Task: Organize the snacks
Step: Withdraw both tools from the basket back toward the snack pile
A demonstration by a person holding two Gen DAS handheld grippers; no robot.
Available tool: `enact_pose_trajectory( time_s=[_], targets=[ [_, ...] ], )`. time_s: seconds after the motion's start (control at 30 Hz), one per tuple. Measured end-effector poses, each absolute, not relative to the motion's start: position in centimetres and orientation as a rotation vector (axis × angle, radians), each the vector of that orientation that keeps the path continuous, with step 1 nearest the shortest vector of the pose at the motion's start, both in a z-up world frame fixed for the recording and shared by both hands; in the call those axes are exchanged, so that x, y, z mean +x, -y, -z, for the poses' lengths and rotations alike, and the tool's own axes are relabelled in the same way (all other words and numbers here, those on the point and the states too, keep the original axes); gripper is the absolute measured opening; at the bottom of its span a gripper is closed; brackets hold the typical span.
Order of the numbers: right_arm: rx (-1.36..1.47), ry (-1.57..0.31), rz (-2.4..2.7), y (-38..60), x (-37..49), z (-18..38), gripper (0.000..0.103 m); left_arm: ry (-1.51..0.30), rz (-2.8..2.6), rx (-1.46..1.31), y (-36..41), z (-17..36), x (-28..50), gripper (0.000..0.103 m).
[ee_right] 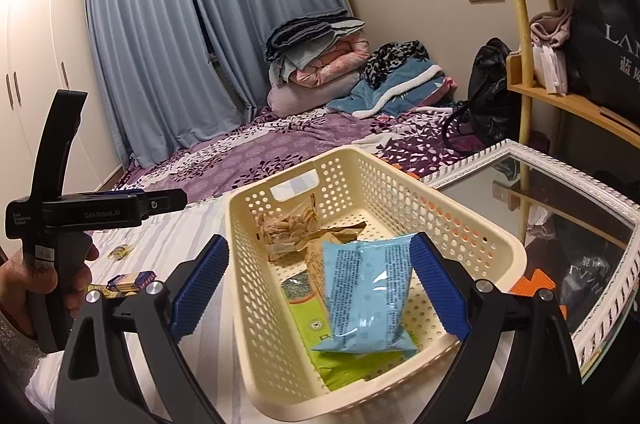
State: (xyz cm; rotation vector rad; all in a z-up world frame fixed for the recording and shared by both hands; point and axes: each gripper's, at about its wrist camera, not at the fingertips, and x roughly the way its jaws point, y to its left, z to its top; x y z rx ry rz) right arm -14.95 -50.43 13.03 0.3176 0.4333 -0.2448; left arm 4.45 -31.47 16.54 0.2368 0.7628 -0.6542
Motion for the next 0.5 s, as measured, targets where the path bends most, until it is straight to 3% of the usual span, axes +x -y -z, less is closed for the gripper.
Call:
enact_pose_trajectory(
  time_s=[0.5],
  targets=[
    [0.247,-0.451,0.149,45.4,-13.3,-14.6,0.098,-0.747,0.578,0.173,24.1,-16.6,4.3,0.100]
  ],
)
